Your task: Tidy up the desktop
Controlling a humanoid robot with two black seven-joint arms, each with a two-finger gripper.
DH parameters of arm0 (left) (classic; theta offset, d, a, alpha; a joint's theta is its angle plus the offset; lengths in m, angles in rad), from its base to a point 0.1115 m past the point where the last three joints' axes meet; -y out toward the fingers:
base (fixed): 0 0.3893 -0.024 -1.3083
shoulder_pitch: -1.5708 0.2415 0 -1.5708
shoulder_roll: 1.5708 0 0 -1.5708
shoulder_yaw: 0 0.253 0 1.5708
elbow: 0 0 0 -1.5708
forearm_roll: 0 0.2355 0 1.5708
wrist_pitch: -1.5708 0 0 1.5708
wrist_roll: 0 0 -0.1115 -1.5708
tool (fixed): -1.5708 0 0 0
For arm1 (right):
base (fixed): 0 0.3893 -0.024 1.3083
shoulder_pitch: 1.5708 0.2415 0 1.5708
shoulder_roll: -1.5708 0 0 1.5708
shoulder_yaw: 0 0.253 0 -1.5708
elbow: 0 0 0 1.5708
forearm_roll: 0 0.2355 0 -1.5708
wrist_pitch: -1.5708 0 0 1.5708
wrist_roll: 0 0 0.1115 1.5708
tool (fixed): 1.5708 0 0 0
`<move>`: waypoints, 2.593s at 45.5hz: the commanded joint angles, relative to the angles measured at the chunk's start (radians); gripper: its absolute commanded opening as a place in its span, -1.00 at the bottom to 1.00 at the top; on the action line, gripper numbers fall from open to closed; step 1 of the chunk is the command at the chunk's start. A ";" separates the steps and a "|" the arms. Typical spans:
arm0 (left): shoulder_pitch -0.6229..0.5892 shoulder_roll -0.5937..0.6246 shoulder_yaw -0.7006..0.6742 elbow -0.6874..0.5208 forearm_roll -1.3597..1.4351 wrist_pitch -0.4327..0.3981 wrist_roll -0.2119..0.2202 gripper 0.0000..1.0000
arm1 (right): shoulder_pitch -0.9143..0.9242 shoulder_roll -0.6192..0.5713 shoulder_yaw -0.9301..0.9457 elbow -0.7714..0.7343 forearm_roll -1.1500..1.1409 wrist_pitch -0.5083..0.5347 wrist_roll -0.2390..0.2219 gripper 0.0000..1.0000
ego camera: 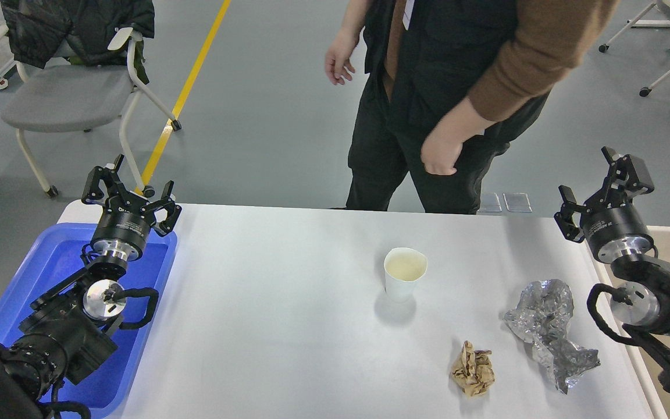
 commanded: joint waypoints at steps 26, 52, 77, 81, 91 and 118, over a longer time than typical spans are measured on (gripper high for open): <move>0.000 0.000 0.002 0.000 0.000 0.000 0.000 1.00 | -0.018 -0.013 0.011 0.006 0.000 0.008 0.006 1.00; 0.000 0.000 0.002 0.000 0.000 0.000 0.000 1.00 | 0.004 0.013 0.009 -0.040 0.001 0.003 0.005 1.00; 0.000 0.000 0.002 0.000 0.000 0.000 0.000 1.00 | 0.183 0.001 -0.306 -0.015 -0.255 -0.095 0.002 1.00; 0.000 0.000 0.002 0.000 0.000 0.000 0.000 1.00 | 0.266 -0.016 -0.455 0.018 -0.358 -0.109 -0.003 0.99; 0.000 0.000 0.002 0.000 0.000 0.000 0.000 1.00 | 0.640 -0.053 -1.075 0.124 -0.382 -0.103 -0.051 0.99; 0.000 0.000 0.002 0.000 -0.001 0.000 0.000 1.00 | 1.220 0.326 -1.954 0.327 -0.157 -0.097 -0.296 0.99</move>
